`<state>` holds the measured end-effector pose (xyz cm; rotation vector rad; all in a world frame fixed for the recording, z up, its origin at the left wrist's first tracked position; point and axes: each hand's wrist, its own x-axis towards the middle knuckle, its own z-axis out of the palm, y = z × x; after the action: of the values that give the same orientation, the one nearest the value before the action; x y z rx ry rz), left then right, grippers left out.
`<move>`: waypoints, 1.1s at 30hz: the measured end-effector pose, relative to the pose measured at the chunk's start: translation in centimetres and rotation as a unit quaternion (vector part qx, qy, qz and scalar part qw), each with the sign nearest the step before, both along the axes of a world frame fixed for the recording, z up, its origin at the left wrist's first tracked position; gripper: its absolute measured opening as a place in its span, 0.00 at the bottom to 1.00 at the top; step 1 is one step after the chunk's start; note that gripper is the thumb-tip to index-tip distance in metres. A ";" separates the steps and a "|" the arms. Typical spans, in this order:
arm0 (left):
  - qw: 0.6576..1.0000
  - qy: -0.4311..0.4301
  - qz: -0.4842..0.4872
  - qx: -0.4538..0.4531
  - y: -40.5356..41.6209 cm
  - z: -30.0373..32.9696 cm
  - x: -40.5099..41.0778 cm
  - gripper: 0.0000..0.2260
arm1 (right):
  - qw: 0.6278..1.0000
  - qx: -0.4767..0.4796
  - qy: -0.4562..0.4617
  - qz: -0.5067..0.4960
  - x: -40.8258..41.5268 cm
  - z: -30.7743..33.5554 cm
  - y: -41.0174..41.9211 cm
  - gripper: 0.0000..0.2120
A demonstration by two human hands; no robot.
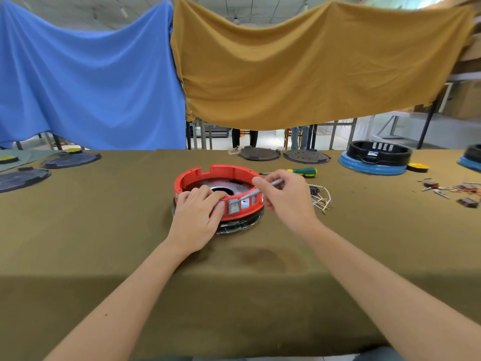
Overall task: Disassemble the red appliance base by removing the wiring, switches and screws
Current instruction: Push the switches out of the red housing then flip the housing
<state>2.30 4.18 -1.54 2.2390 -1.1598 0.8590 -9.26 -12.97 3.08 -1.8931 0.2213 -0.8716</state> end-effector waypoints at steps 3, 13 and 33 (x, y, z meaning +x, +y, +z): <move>0.994 0.020 0.049 0.094 -0.2 1.8 -0.6 0.15 | 0.983 0.181 -0.015 -0.002 -1.6 -1.7 -0.6 0.11; 0.939 0.294 -0.052 0.171 -1.7 6.6 -0.3 0.07 | 0.975 0.159 0.151 0.028 -3.2 -4.7 1.9 0.08; 0.912 0.379 -0.068 0.140 -1.8 6.5 -0.6 0.11 | 0.979 0.038 0.195 -0.053 -2.6 -4.4 7.6 0.12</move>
<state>1.72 2.40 4.96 2.3247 -1.0594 -0.2654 -11.89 -5.36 -1.29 -1.9797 0.5892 -0.5442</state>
